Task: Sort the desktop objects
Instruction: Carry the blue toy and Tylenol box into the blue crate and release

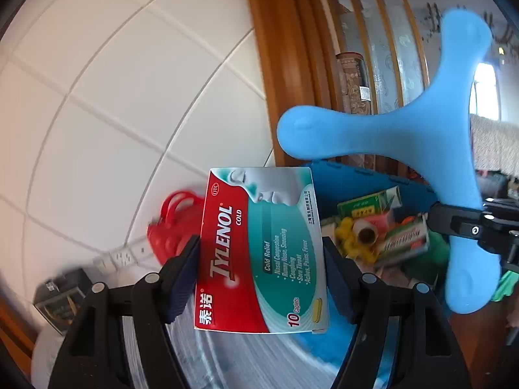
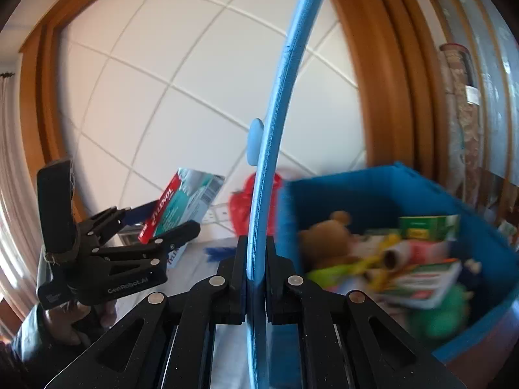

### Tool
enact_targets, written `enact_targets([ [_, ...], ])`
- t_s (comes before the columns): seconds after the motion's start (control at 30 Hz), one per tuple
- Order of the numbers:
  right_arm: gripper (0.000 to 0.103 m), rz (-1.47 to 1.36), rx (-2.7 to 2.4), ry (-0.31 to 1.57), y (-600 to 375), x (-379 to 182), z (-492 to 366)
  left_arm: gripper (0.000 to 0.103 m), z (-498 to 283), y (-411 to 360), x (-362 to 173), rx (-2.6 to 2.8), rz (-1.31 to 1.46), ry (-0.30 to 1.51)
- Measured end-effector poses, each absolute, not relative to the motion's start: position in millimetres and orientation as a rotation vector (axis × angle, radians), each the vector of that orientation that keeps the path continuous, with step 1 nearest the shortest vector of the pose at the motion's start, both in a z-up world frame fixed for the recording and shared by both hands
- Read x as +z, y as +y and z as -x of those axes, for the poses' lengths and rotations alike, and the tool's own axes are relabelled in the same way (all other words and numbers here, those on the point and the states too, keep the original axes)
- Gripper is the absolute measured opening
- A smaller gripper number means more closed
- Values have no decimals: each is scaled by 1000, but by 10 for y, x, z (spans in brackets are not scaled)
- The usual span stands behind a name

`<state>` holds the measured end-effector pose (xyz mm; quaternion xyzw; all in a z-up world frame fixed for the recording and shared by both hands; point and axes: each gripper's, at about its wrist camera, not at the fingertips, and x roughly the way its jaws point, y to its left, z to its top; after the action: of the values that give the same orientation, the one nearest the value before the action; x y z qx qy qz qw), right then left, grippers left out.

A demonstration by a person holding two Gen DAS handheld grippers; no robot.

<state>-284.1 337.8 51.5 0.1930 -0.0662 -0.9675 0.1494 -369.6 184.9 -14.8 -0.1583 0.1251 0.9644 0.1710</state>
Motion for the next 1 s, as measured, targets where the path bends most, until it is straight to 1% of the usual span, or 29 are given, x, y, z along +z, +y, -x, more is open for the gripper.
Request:
enact_targets([
  [0.1,8,-536,-2822,-122,3735,600,2869,71,3718,2387,-94,2760,437,354],
  [0.17,8,-550,-2828,-126,3986,606,2945,71,3752,2749,-81,2762,464,371],
  [0.27,8,-581,-2822,-146,4272,599,3014,71,3821,3042,-86,2774,494,409],
  [0.43,8,-590,-2816,-179,4543,576,3064,71,3840,3327,-26,2809,502,428],
  [0.6,9,-600,-2819,-186,4681,564,3156,71,3884,3442,-9,2825,495,445],
  [0.63,10,-604,-2828,-186,4685,559,3214,72,3916,3464,10,2832,494,455],
  [0.7,11,-602,-2853,-190,4718,584,3368,79,4003,3546,39,2851,515,485],
  [0.73,15,-585,-2888,-186,4733,618,3459,83,4094,3584,62,2863,538,501],
  [0.77,44,-586,-2935,-169,4742,641,3554,85,4072,3597,72,2866,537,500],
  [0.8,81,-614,-2988,-167,4772,660,3656,87,4082,3598,60,2873,545,513],
  [0.83,94,-622,-3026,-211,4843,676,3713,90,4132,3599,70,2874,549,511],
  [0.87,99,-602,-3024,-275,4929,687,3720,93,4136,3599,79,2874,548,506],
  [0.9,99,-596,-3010,-319,4988,693,3704,94,4129,3594,91,2881,534,497],
  [0.93,99,-590,-3008,-335,5016,696,3679,100,4124,3585,97,2897,520,492],
  [1.0,99,-561,-3029,-343,5056,685,3585,102,4127,3552,115,2923,517,462],
])
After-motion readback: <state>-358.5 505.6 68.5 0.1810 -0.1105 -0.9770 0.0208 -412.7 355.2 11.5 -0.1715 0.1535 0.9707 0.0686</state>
